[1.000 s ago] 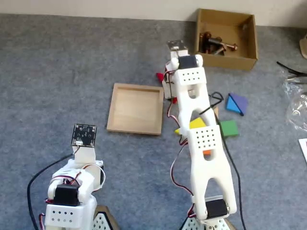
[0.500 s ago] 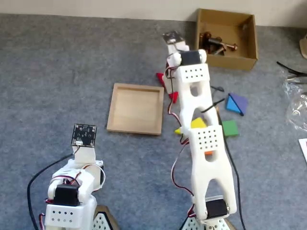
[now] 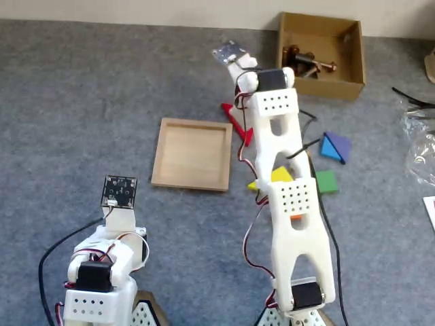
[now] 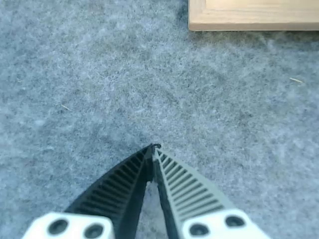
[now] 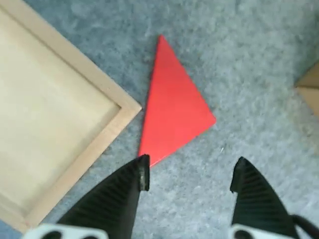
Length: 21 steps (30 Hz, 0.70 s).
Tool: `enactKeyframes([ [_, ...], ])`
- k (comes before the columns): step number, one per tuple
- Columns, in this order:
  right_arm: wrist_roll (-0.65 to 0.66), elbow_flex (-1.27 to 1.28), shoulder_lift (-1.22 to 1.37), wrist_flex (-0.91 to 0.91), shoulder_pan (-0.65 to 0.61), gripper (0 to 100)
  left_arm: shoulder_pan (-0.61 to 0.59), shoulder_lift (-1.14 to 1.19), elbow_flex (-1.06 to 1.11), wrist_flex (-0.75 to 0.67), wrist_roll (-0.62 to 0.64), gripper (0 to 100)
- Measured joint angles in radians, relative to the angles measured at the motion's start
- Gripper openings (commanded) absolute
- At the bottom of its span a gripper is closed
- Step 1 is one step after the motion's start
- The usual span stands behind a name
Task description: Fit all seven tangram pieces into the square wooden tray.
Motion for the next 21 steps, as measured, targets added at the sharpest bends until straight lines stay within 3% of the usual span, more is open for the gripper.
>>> enactKeyframes([
  [21, 0.003, 0.046, 0.029, -0.081, -0.023, 25.5, 0.000, 0.000, 0.000, 0.000, 0.000, 1],
])
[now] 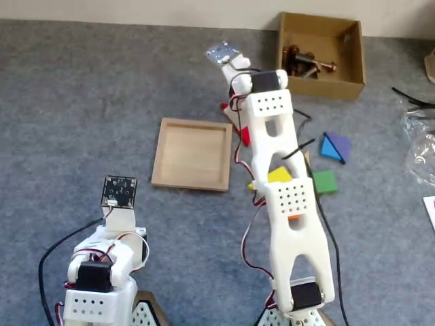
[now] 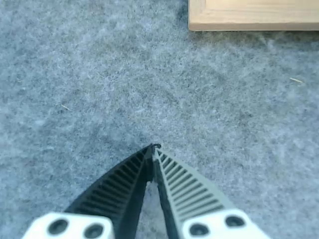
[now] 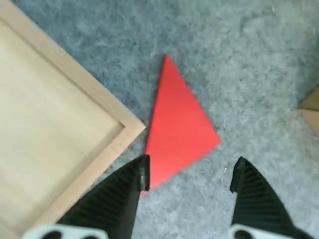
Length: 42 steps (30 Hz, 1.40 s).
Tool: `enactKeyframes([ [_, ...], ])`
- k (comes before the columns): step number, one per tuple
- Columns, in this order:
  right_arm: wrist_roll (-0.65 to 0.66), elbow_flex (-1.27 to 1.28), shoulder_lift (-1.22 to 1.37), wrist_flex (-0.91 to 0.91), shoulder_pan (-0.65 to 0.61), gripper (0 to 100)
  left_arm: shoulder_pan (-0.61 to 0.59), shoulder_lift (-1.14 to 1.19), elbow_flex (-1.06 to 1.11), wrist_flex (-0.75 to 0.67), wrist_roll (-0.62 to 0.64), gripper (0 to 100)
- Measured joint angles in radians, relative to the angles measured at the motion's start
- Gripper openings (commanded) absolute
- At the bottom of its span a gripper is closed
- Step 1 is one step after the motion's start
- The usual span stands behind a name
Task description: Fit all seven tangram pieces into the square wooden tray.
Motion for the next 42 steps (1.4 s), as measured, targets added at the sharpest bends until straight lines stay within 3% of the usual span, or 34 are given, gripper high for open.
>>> enactKeyframes([
  [42, 0.002, -0.002, 0.094, -0.029, -0.031, 25.3, 0.000, 0.000, 0.000, 0.000, 0.000, 1],
])
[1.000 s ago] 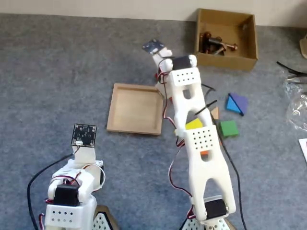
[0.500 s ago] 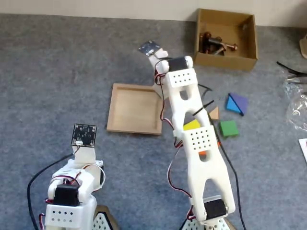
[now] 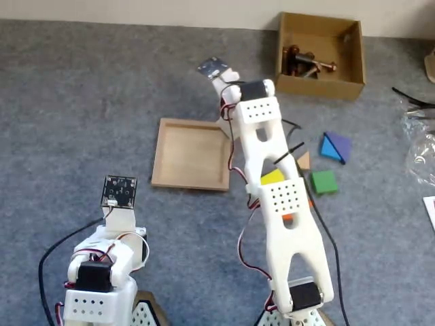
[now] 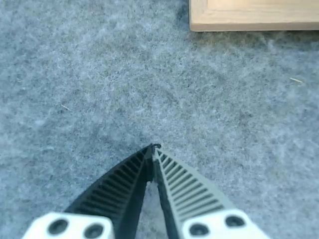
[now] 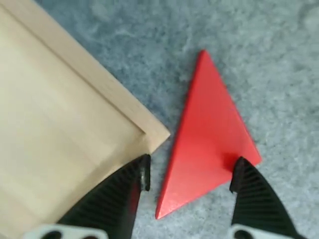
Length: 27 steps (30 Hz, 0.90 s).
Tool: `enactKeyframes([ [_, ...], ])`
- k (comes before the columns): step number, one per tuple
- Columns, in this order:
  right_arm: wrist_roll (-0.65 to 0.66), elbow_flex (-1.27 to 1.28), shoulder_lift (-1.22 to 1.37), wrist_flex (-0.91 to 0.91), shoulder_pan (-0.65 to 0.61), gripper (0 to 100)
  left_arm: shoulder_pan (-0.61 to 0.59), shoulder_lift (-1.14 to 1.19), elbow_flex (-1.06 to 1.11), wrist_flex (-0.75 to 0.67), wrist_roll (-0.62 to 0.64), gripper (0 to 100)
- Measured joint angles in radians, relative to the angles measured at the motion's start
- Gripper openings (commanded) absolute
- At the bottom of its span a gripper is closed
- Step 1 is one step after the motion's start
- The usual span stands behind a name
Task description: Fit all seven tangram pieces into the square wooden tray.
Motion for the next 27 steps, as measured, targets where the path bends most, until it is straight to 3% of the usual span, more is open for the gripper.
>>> enactKeyframes([
  [23, 0.000, -0.026, 0.003, -0.121, 0.029, 25.3, 0.000, 0.000, 0.000, 0.000, 0.000, 1],
  [27, -0.086, -0.026, 0.003, -0.172, 0.029, 25.3, 0.000, 0.000, 0.000, 0.000, 0.000, 1],
])
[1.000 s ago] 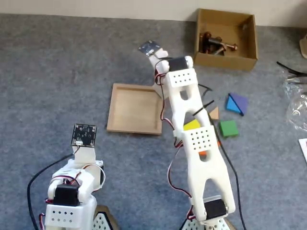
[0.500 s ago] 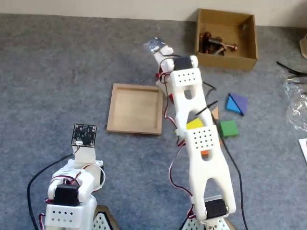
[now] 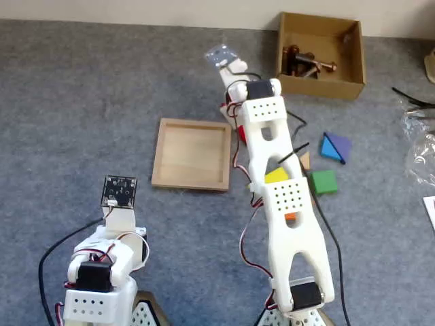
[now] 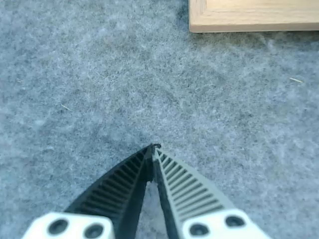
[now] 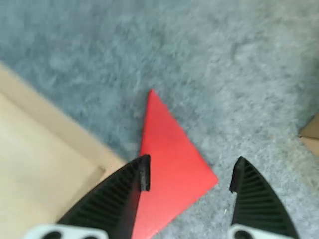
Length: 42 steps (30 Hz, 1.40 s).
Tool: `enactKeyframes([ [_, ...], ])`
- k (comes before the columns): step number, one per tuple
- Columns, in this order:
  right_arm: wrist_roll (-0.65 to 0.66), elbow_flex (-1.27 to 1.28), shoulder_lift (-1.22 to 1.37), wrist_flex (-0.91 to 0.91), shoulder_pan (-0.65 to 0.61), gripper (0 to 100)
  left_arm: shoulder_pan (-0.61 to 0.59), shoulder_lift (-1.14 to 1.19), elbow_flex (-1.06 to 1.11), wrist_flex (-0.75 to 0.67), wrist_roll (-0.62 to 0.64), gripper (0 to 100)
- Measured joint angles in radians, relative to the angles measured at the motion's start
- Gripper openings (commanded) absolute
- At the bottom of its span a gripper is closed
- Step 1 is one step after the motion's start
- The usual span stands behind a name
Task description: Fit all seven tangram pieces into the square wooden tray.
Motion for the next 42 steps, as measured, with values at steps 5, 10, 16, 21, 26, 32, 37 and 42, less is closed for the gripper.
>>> enactKeyframes([
  [5, -0.094, -0.006, 0.025, -0.060, 0.000, 25.3, 0.000, 0.000, 0.000, 0.000, 0.000, 1],
  [10, -0.107, -0.055, 0.121, -0.137, -0.002, 25.3, 0.000, 0.000, 0.000, 0.000, 0.000, 1],
  [16, -0.107, -0.127, 0.164, -0.143, -0.002, 25.3, 0.000, 0.000, 0.000, 0.000, 0.000, 1],
  [21, -0.107, -0.163, 0.172, -0.092, -0.002, 25.3, 0.000, 0.000, 0.000, 0.000, 0.000, 1],
  [26, -0.107, -0.166, 0.172, -0.083, -0.002, 25.3, 0.000, 0.000, 0.000, 0.000, 0.000, 1],
  [32, -0.107, -0.181, 0.172, -0.008, -0.002, 25.3, 0.000, 0.000, 0.000, 0.000, 0.000, 1],
  [37, -0.107, -0.196, 0.170, 0.066, 0.003, 25.3, 0.000, 0.000, 0.000, 0.000, 0.000, 1],
  [42, -0.107, -0.198, 0.166, 0.137, 0.014, 25.3, 0.000, 0.000, 0.000, 0.000, 0.000, 1],
])
